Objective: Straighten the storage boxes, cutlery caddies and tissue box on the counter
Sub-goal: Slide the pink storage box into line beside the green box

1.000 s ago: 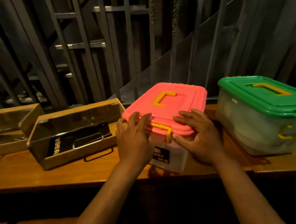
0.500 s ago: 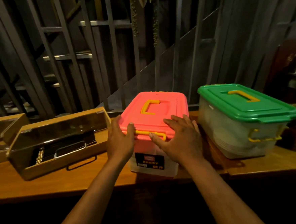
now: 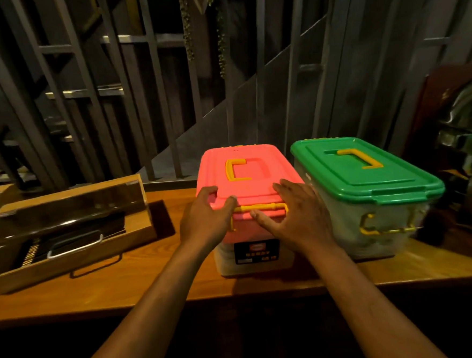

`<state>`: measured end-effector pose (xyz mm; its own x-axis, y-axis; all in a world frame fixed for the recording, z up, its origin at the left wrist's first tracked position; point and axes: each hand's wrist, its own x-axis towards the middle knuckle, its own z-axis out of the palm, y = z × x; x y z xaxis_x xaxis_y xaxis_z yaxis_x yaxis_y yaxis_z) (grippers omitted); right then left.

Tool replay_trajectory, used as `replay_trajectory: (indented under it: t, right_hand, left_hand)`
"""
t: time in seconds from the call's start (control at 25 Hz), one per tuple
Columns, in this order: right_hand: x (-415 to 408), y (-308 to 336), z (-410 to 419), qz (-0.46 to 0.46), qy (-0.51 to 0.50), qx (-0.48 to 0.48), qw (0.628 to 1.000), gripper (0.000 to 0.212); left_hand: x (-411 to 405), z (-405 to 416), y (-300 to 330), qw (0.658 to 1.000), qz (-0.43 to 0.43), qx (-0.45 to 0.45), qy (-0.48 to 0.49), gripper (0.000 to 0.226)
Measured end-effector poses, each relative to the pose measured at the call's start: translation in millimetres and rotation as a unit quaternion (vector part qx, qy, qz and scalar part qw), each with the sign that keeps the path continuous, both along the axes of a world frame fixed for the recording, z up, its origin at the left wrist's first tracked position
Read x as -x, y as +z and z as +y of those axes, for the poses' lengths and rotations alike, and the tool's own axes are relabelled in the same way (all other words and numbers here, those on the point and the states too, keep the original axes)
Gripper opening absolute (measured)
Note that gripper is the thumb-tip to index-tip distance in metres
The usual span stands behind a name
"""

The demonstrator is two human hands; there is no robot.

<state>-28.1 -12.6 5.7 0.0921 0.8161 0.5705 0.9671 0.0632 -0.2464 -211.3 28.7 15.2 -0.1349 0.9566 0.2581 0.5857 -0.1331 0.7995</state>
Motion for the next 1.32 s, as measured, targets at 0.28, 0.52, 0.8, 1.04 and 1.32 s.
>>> replay_trajectory:
  t: [0.28, 0.52, 0.8, 1.04, 1.32]
  right_hand:
    - [-28, -6, 12, 0.020, 0.012, -0.037, 0.999, 0.085]
    - [-33, -13, 21, 0.026, 0.011, -0.057, 0.998, 0.083]
    - [-36, -13, 21, 0.019, 0.020, -0.051, 0.998, 0.082]
    - [-29, -4, 13, 0.021, 0.016, -0.018, 1.000, 0.081]
    - [85, -2, -21, 0.008, 0.068, -0.053, 0.996, 0.054]
  left_hand:
    - [-29, 6, -3, 1.000, 0.015, -0.021, 0.011, 0.054]
    - [-32, 8, -2, 0.999, 0.028, -0.030, 0.004, 0.053]
    - [-27, 1, -6, 0.997, 0.070, -0.022, -0.016, 0.056]
    - [-1, -41, -14, 0.974, 0.215, -0.072, -0.020, 0.058]
    - [90, -81, -16, 0.942, 0.300, -0.141, 0.049, 0.053]
